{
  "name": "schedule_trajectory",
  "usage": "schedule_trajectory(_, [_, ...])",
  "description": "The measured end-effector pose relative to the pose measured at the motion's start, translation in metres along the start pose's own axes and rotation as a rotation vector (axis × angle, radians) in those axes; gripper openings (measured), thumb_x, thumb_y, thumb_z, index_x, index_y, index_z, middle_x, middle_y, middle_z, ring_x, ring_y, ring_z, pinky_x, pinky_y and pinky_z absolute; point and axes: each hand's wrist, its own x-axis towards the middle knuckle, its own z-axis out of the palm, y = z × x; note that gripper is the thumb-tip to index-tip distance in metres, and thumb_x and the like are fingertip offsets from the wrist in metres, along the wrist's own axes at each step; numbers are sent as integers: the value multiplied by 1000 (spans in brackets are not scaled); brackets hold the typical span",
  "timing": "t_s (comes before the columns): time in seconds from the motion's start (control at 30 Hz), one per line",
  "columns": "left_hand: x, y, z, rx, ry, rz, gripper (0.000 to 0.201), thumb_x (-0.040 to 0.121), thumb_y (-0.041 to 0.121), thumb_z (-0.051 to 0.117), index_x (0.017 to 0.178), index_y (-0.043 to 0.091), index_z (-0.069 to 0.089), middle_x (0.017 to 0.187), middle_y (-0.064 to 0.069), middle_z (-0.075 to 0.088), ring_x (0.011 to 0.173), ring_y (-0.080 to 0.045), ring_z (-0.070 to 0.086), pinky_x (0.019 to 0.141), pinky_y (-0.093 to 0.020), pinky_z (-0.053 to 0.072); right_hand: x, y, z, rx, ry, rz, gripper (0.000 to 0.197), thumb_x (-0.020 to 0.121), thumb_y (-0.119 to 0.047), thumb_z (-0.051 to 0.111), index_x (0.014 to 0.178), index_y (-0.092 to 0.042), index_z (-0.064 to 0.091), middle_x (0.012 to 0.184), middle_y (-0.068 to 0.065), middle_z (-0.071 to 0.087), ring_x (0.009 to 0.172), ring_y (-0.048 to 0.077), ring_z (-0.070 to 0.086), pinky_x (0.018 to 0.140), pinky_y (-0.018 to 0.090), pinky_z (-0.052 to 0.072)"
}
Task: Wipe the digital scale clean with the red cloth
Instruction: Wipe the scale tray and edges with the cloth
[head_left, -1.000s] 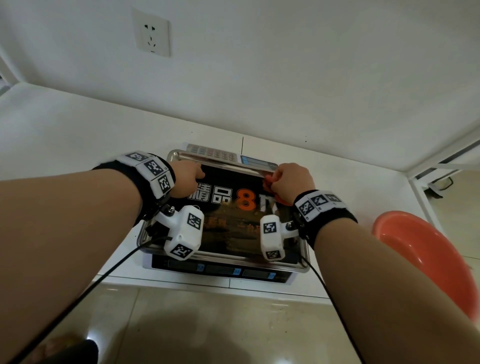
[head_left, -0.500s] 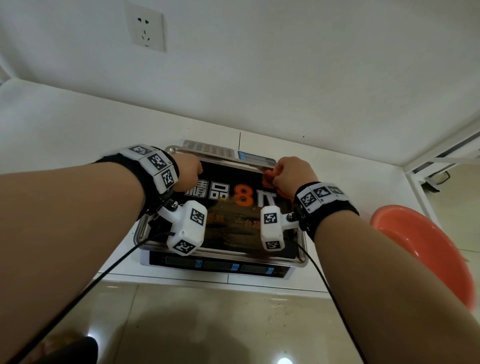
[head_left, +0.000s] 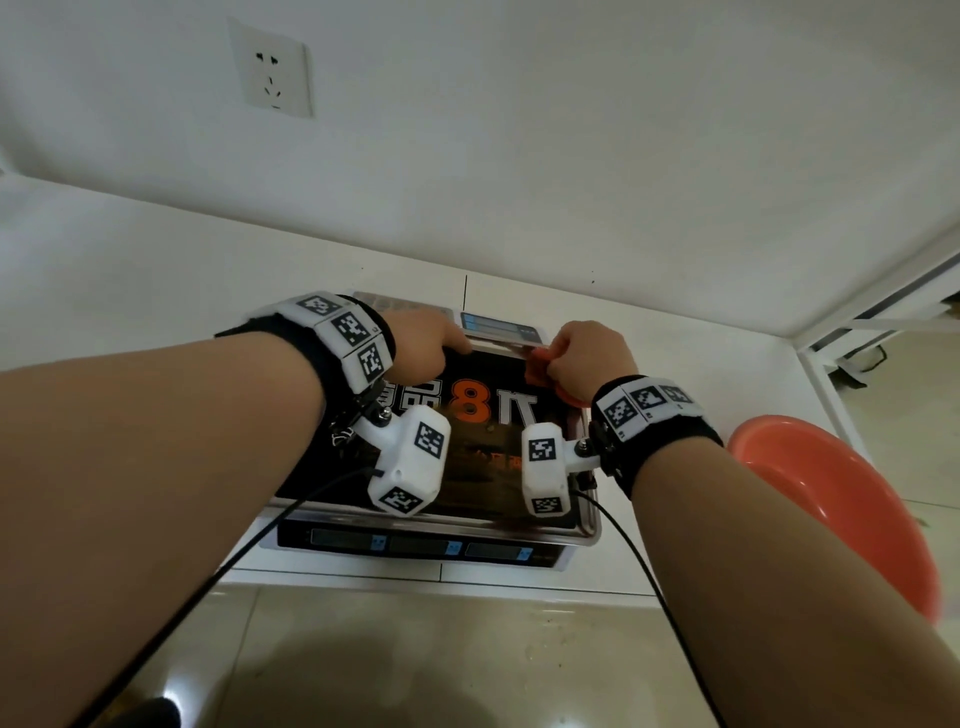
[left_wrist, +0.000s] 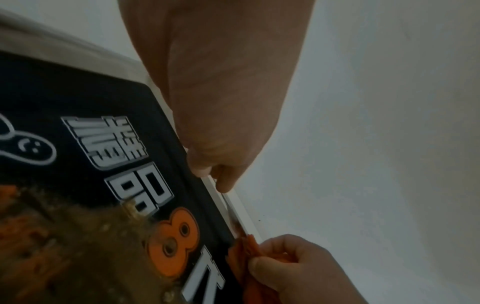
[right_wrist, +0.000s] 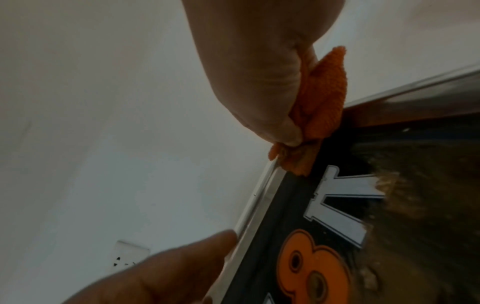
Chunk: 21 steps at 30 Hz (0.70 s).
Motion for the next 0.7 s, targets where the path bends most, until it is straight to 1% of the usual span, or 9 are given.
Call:
schedule_trajectory(0.07, [6, 6, 5, -1, -25, 2, 54, 95, 5, 38, 143, 30, 41, 151, 0, 37, 134, -20, 42, 107, -28, 35, -2, -1, 5, -53, -37, -20, 24, 89, -32, 67, 100, -11, 70, 98, 7, 71, 95, 25, 67, 79, 35, 54])
schedule_trajectory(0.13, [11, 9, 9, 22, -36, -5, 54, 95, 7, 38, 143, 31, 39, 152, 1, 35, 137, -20, 37, 112, -32, 30, -3, 0, 7, -89, -60, -27, 25, 87, -30, 69, 103, -11, 69, 100, 6, 71, 97, 25, 66, 75, 31, 49])
schedule_trajectory(0.27, [13, 7, 11, 42, -64, -45, 54, 96, 5, 35, 145, 28, 36, 152, -1, 34, 133, -21, 42, 107, -29, 36, -6, -2, 13, -39, -105, 17, 23, 84, -28, 72, 99, -11, 74, 95, 7, 74, 89, 25, 71, 79, 37, 61])
schedule_trajectory(0.33, [14, 4, 15, 21, -81, -58, 55, 96, 4, 37, 145, 27, 37, 153, -1, 33, 135, -21, 40, 108, -29, 35, -10, -4, 11, -55, -199, -2, 20, 80, -24, 78, 96, -12, 76, 94, 6, 75, 88, 23, 72, 79, 40, 63])
schedule_trajectory(0.4, [16, 1, 18, 7, -86, -63, 56, 94, 3, 38, 145, 27, 38, 153, -1, 32, 136, -21, 39, 108, -29, 36, -12, -3, 7, -44, -257, -30, 21, 80, -20, 80, 99, -14, 77, 98, 3, 74, 93, 20, 70, 85, 38, 61])
schedule_trajectory(0.47, [17, 1, 18, 4, -82, -66, 56, 95, 3, 38, 145, 27, 37, 153, -2, 33, 132, -22, 44, 101, -26, 39, -11, -1, 2, 81, -206, -32, 14, 82, -20, 78, 95, -15, 76, 97, 4, 74, 92, 21, 71, 84, 38, 61])
schedule_trajectory(0.53, [17, 3, 18, 20, -79, -66, 55, 95, 2, 37, 146, 25, 36, 153, -3, 33, 133, -23, 42, 102, -27, 39, -7, 1, -1, 129, -62, -18, 13, 85, -26, 75, 91, -14, 75, 93, 7, 74, 88, 24, 72, 81, 42, 62])
schedule_trajectory(0.6, [17, 4, 19, 34, -88, -65, 56, 95, 2, 36, 147, 23, 34, 154, -3, 32, 137, -22, 38, 109, -30, 36, -5, 5, 0, 24, 21, -15, 19, 89, -30, 70, 95, -12, 74, 96, 7, 73, 89, 25, 69, 82, 41, 60])
schedule_trajectory(0.7, [16, 4, 22, 58, -104, -63, 57, 95, 1, 36, 148, 21, 32, 156, -1, 28, 140, -20, 33, 112, -29, 31, -9, 10, 8, -124, 9, -15, 20, 93, -24, 61, 101, -9, 71, 102, 10, 70, 95, 28, 66, 74, 32, 51])
